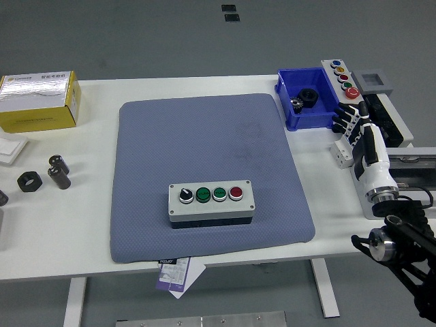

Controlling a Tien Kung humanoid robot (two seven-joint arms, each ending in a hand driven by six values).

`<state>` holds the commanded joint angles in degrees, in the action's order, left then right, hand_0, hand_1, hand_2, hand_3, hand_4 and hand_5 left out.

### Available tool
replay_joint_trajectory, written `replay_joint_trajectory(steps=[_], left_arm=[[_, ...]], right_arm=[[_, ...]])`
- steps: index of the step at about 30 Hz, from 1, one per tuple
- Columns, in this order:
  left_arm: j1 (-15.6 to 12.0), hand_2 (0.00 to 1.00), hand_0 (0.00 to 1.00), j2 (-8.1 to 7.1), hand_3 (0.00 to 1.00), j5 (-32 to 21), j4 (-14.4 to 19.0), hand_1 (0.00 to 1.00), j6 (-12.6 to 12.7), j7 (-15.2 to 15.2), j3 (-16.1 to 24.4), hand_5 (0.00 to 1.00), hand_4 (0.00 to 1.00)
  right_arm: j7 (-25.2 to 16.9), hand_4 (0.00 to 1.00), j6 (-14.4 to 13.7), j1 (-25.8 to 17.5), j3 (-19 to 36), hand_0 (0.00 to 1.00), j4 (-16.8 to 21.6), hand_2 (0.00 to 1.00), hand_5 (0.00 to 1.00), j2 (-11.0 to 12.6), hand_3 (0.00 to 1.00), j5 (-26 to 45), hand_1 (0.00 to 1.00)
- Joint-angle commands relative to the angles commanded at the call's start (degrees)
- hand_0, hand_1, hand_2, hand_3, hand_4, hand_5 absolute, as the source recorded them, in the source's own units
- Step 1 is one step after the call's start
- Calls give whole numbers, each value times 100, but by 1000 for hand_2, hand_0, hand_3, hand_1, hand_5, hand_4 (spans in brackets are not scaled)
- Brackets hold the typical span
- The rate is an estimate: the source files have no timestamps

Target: Pick up the button,place it on the desk,press the button,press the button

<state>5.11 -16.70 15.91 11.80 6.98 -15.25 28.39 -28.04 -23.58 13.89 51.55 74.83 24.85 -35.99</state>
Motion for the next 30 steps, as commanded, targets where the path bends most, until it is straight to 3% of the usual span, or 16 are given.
replay_joint_trajectory(steps=[18, 30], left_arm=[[-20, 624, 722, -96, 621, -151, 3, 701, -15, 38, -1, 228, 719], [-39, 624, 721, -139, 622, -227, 0, 701, 2, 61, -44, 228, 721]], right_arm=[[266, 981, 191, 126, -127, 834, 411, 731, 998, -110, 692, 328, 740], [840, 963, 929, 79, -223, 828, 449, 729, 998, -156, 690, 69, 738]])
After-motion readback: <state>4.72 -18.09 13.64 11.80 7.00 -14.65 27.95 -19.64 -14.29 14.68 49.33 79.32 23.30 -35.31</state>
